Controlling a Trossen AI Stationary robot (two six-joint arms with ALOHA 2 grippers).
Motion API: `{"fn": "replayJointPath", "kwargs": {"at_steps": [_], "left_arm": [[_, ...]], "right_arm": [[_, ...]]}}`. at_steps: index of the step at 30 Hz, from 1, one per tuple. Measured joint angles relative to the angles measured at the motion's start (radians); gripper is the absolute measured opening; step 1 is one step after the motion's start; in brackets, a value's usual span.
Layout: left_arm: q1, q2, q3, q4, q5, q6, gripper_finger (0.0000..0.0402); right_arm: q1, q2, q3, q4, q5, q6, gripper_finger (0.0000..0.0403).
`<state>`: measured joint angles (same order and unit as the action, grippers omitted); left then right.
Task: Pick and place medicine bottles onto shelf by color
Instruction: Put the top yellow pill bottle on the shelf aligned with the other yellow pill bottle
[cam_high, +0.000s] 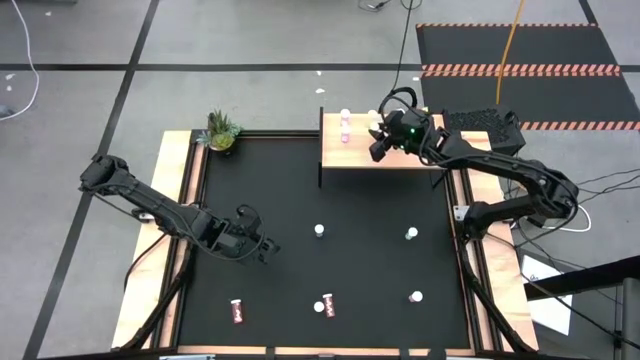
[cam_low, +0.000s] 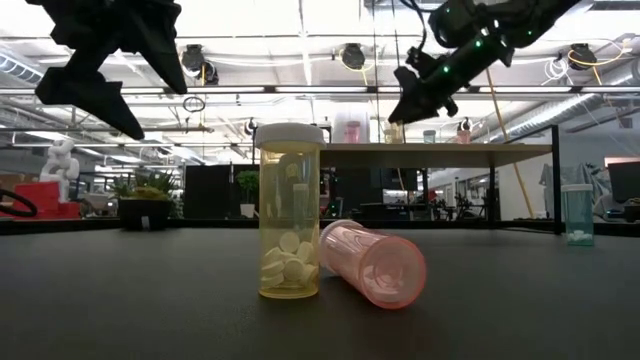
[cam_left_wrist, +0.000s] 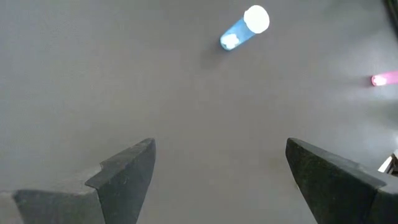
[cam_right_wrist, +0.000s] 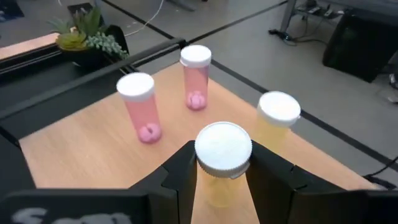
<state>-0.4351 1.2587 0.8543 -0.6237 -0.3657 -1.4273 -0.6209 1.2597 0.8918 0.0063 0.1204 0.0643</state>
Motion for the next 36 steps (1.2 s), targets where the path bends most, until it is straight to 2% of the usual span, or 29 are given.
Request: {"fn": "replayJointPath", "kwargs": {"at_steps": [3,20,32,36], "left_arm": [[0.003,0.0,0.0,-0.001,-0.001,0.0,0.0358],[0.018,0.0,0.0,-0.001,-0.002,0.004,0.0358],[0.018,0.0,0.0,-0.001,-0.001,0.004,0.0358],[0.018,0.0,0.0,-0.002,0.041,0.002,0.0358]], "right_arm": [[-0.019,0.001,-0.011,0.024,-0.048,0.001,0.0116],[-0.025,0.05,-0.012,0.043,-0.066,-0.049,0.0119],[-0.041,0.05,-0.012,0.085,-0.072,-0.039,0.0199],[-0.041,0.04,-0.012,0.094,-0.072,-0.004,0.022]]}}
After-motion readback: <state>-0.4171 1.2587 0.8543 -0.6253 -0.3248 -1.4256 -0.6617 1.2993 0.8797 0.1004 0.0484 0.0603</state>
